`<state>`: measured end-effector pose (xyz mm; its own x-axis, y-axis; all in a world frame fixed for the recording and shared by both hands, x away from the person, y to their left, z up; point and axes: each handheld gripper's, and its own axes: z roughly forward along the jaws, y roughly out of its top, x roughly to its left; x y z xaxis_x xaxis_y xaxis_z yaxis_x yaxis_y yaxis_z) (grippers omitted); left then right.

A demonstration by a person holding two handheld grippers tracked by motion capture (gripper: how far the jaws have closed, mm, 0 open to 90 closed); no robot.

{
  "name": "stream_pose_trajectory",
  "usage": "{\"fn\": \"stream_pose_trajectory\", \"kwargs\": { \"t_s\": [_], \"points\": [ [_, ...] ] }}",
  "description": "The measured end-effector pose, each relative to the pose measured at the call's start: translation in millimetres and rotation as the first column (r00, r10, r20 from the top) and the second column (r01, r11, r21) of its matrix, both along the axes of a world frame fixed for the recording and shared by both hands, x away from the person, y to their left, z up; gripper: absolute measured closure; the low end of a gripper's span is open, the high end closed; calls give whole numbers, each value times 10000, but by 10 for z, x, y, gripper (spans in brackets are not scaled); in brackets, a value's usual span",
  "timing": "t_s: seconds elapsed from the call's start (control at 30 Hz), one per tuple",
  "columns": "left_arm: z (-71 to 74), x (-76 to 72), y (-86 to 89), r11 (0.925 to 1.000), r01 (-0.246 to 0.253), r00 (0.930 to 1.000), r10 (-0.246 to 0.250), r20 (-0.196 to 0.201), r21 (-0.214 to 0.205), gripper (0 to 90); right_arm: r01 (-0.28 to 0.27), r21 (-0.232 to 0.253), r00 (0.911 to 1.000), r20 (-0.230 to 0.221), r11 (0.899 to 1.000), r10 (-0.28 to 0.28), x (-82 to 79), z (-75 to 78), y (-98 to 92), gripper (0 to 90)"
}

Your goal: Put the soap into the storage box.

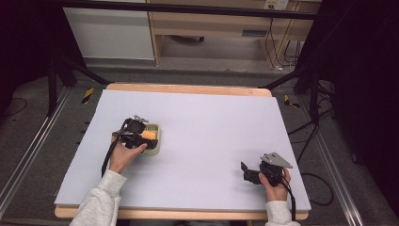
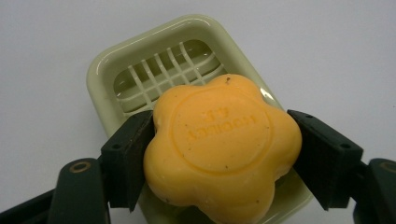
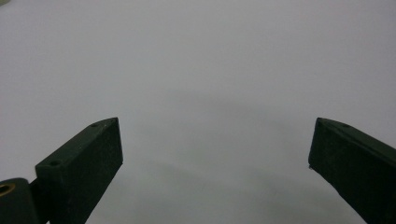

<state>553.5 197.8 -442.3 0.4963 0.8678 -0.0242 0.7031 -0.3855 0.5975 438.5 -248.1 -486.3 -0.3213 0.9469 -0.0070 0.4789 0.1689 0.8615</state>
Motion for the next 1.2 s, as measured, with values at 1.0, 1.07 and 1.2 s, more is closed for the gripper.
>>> {"fn": "stream_pose_trajectory", "kwargs": {
  "t_s": [1.0, 1.07, 1.2],
  "points": [
    [213, -322, 215, 9983, 282, 9943, -228, 1040, -502, 191, 48, 48, 10000, 77, 10000, -49, -6, 1, -3, 32],
    [212, -372, 262, 9987, 240, 9926, -184, 1201, -455, 191, 42, 52, 10000, 62, 10000, -43, -6, 2, -5, 31],
    [195, -462, 378, 9970, 15, 9885, 102, 1509, -775, 194, 67, 42, 9999, 87, 10000, -68, -6, 1, -4, 31]
  ]
}}
